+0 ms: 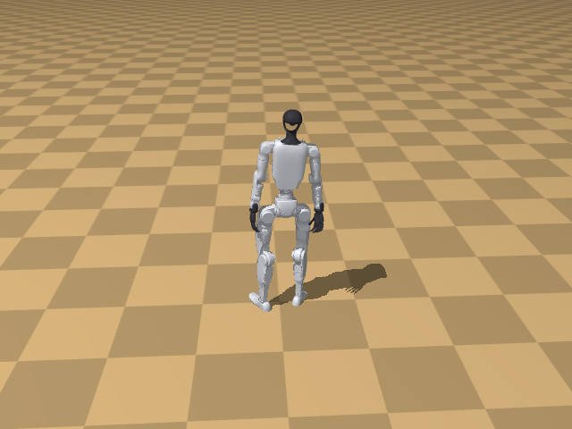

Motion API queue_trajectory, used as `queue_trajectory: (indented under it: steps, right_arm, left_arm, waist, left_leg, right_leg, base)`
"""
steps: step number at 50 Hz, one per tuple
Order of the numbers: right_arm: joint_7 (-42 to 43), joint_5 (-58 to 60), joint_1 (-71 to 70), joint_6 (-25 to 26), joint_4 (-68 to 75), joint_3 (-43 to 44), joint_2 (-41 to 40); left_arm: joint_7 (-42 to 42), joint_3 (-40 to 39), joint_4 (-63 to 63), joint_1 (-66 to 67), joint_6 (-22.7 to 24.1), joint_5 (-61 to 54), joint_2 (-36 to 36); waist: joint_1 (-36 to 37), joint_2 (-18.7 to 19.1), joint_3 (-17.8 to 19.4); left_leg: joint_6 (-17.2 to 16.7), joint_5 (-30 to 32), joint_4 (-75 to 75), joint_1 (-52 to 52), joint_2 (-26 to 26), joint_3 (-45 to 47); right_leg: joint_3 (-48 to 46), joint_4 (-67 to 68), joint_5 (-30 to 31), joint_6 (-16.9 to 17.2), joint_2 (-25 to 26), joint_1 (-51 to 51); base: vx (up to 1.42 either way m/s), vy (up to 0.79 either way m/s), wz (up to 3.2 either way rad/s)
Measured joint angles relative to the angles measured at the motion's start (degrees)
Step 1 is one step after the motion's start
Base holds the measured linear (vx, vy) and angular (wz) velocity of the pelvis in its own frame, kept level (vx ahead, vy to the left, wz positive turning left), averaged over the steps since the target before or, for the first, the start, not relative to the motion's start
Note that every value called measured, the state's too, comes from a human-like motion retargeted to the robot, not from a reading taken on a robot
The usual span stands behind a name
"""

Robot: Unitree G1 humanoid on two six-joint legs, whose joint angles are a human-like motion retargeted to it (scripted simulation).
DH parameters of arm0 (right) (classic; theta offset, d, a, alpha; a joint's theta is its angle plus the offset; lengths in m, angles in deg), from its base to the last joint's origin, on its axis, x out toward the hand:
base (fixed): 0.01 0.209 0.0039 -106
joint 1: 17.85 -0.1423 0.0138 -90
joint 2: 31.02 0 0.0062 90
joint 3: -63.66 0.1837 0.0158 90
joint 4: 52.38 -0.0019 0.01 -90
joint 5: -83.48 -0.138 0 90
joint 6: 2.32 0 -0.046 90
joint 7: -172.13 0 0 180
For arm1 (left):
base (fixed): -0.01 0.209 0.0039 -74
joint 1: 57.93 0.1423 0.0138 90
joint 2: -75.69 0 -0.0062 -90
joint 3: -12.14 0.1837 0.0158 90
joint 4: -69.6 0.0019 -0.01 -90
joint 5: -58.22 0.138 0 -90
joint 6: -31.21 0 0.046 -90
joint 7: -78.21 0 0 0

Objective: In place motions

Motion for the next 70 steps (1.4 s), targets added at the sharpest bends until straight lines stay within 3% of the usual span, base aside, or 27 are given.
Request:
queue_trajectory:
  steps: [13,23,35,45,52,70]
  right_arm:
    - [-1.2,-0.1,0.3,-0.7,-1.8,1.4,-0.1]
    - [-2.0,0.3,-0.9,-1.1,-2.1,0.8,-0.4]
    - [-1.1,4.2,-6.1,0.5,2.0,-5.7,-3.4]
    - [-1.0,12.7,-9.4,0.0,0.9,-14.6,-6.3]
    - [-2.1,15.4,-11.4,-0.6,-0.3,-17.8,-7.1]
    - [-2.2,17.7,-13.7,-1.0,-2.1,-19.5,-7.6]
  left_arm:
    - [0.4,1.7,2.6,-0.8,0.0,1.0,0.5]
    - [0.3,1.6,2.8,-0.6,-0.2,1.0,1.2]
    - [-0.5,2.0,5.8,1.9,-0.5,2.2,1.9]
    - [-0.4,4.9,6.7,5.6,-0.7,4.1,-0.2]
    - [-0.7,8.6,6.7,4.7,-0.9,5.4,-2.1]
    - [-1.3,10.9,6.4,2.7,0.6,5.1,-4.0]
  waist:
    - [1.4,-1.4,-0.5]
    - [-0.5,-2.0,-0.9]
    - [-7.4,0.4,-3.5]
    - [-15.9,4.8,-5.3]
    - [-22.1,7.8,-4.0]
    - [-28.8,9.9,-1.4]
  left_leg:
    - [0.1,0.5,0.2,-1.2,-0.9,-2.6]
    - [-0.1,-1.3,0.2,0.5,0.1,0.0]
    - [-1.4,-4.7,-0.4,4.8,3.4,10.1]
    - [-3.1,-7.8,0.3,9.7,5.0,20.2]
    - [-4.1,-8.8,1.0,12.0,5.9,27.3]
    - [-6.1,-10.4,1.5,15.1,4.1,41.1]
  right_leg:
    - [-3.2,-0.9,-0.5,0.0,-0.3,1.5]
    - [-0.1,-0.5,0.6,-0.5,0.5,0.0]
    - [12.2,1.5,3.1,-1.0,4.3,-6.6]
    - [29.1,1.7,7.6,-0.9,11.3,-12.7]
    - [36.1,0.8,11.0,1.5,14.8,-14.6]
    - [37.4,0.8,14.3,9.6,15.7,-18.1]
  base:
    - [0.0,0.01,0.23]
    - [-0.03,-0.17,-0.32]
    - [-0.11,-0.22,-1.05]
    - [-0.12,-0.12,-1.64]
    - [-0.13,0.0,-1.13]
    - [-0.09,0.01,-0.65]
